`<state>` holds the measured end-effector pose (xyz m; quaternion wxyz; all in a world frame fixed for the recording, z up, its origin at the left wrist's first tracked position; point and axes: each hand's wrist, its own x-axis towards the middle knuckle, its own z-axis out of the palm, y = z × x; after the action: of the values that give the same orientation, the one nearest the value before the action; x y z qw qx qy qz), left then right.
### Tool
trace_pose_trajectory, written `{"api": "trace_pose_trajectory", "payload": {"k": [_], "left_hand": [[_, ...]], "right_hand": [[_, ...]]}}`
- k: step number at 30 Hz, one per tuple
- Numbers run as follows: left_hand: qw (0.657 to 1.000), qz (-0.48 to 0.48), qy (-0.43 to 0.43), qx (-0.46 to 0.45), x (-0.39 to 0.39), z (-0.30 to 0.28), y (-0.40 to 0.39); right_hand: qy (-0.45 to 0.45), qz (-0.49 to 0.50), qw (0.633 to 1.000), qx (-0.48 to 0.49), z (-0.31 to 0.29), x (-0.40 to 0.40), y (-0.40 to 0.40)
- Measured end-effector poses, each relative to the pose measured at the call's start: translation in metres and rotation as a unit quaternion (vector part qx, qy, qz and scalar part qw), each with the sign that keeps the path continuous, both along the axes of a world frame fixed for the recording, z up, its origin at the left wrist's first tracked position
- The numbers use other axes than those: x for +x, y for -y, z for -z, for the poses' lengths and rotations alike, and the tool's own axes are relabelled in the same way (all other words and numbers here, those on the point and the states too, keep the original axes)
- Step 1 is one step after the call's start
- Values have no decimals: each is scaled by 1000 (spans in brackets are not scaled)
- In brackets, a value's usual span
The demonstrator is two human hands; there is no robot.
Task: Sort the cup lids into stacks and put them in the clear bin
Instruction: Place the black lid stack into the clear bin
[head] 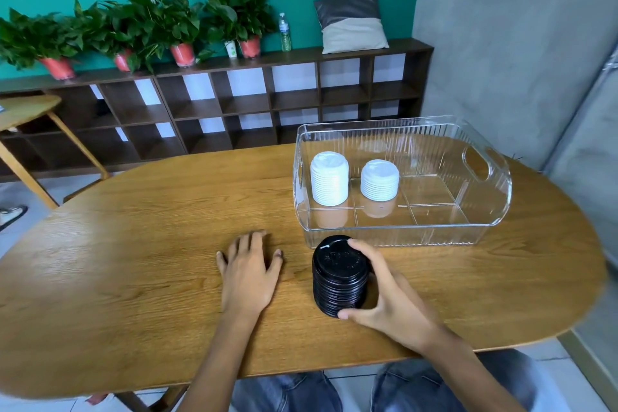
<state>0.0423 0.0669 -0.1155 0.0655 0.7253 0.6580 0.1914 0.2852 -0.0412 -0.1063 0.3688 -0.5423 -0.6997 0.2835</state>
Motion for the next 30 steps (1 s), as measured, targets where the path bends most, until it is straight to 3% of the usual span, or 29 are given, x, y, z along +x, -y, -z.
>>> {"api": "trace_pose_trajectory", "payload": {"k": [8,16,23,30], "left_hand": [[1000,-10,8,-3,1,-2,1],[1000,-21,13,7,0,3,-2],[1000,-26,15,10,2,4,-2],[999,-29,17,7,2,4,-2]], "right_hand": [[-55,12,998,-1,1,-3,3],[-60,45,994,75,-32,21,6],[-13,151,970,190,-97,105,-27],[42,271,949,155,-105,147,-98]]}}
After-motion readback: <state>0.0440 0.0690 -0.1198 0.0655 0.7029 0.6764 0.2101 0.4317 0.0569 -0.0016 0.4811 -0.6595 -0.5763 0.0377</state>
